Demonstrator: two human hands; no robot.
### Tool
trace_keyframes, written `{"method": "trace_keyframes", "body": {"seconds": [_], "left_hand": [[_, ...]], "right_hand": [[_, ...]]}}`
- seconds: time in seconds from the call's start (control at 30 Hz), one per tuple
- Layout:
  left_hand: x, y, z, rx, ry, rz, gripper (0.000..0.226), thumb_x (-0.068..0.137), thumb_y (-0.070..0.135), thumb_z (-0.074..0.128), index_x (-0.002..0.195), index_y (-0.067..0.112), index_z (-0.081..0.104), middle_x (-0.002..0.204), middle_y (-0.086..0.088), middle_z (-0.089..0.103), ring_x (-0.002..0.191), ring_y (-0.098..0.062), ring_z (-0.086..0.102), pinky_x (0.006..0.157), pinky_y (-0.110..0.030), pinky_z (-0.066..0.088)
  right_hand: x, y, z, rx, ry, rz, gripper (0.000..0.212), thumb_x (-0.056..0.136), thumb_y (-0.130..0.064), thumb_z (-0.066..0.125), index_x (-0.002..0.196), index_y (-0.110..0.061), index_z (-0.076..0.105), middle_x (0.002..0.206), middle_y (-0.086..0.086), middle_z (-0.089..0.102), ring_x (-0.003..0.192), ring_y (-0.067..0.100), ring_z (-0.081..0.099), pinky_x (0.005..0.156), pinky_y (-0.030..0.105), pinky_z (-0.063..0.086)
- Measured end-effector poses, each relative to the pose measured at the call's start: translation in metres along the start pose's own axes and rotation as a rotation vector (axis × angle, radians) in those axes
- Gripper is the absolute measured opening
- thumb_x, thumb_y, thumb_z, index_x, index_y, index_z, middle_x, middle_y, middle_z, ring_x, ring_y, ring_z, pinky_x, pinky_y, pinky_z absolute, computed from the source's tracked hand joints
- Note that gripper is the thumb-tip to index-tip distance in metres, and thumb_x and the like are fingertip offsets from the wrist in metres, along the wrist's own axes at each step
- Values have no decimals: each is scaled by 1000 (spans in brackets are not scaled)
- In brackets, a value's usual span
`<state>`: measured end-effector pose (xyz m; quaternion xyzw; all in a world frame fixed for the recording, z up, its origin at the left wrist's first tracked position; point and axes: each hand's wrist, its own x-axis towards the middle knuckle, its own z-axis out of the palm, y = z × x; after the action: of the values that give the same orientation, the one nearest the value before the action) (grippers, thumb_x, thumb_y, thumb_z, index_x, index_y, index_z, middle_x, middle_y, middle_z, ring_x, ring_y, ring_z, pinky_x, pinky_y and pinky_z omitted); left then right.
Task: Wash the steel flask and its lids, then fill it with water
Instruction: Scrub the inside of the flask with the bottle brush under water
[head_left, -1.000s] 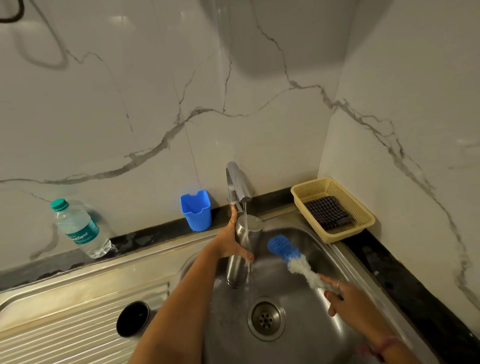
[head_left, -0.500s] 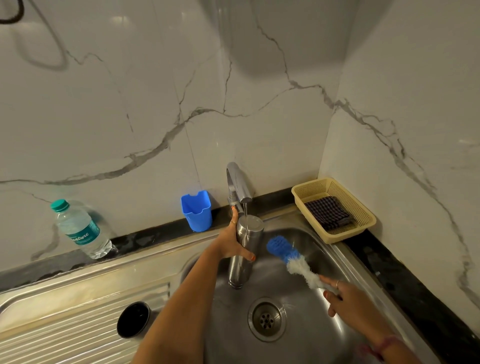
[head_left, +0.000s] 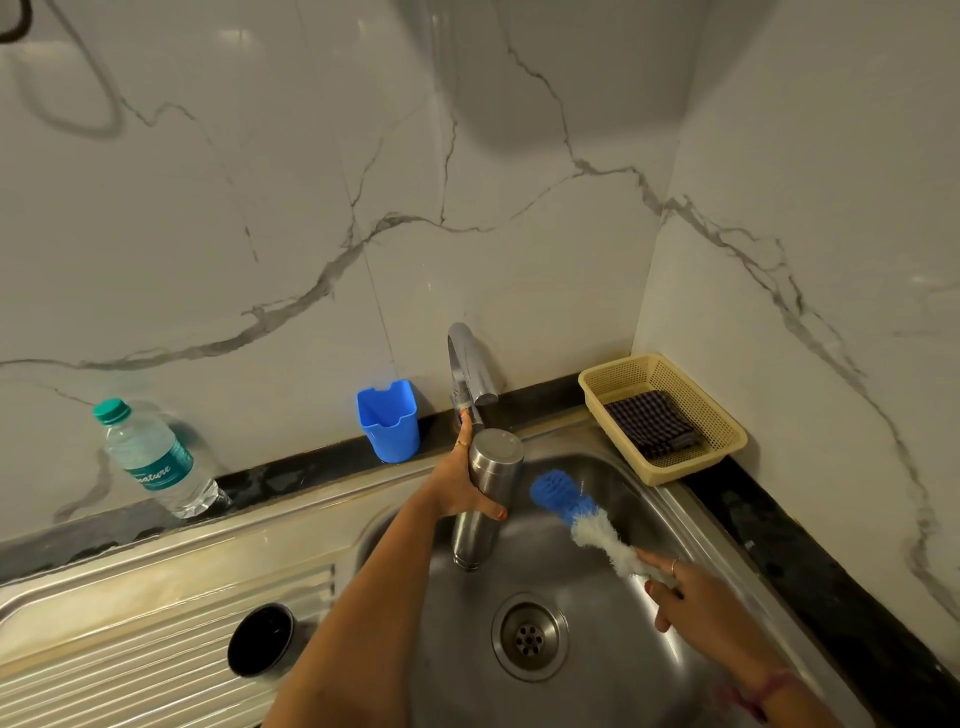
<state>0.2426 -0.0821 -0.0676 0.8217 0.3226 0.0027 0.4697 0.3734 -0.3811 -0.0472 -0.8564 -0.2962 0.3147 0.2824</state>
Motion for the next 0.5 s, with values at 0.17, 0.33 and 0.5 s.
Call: {"method": "trace_keyframes", "body": {"seconds": [0.17, 0.33, 0.5], "left_hand": [[-3, 7, 8, 14, 62, 52, 151, 66, 15, 91, 145, 24, -38, 156, -10, 34, 139, -30, 40, 115, -38, 29], [3, 17, 12, 7, 60, 63, 149, 64, 17, 92, 145, 32, -32, 154, -8, 38, 141, -29, 39, 117, -43, 29], [12, 26, 9, -7, 60, 4, 151, 63, 22, 92, 148, 20, -33, 155, -8, 37, 142, -29, 37, 118, -46, 30]], "right_hand": [[-3, 6, 0, -5, -7, 10, 43, 99, -22, 50, 140, -29, 44, 74, -13, 57, 64, 2, 60, 54, 9, 39], [-5, 9, 0, 12, 0, 19, 43, 98, -22, 52, 140, -32, 44, 71, -10, 61, 48, -4, 53, 53, 8, 35], [-5, 10, -1, 9, 5, 23, 44, 98, -21, 52, 140, -31, 45, 73, -12, 57, 46, -6, 53, 49, 6, 36]]}}
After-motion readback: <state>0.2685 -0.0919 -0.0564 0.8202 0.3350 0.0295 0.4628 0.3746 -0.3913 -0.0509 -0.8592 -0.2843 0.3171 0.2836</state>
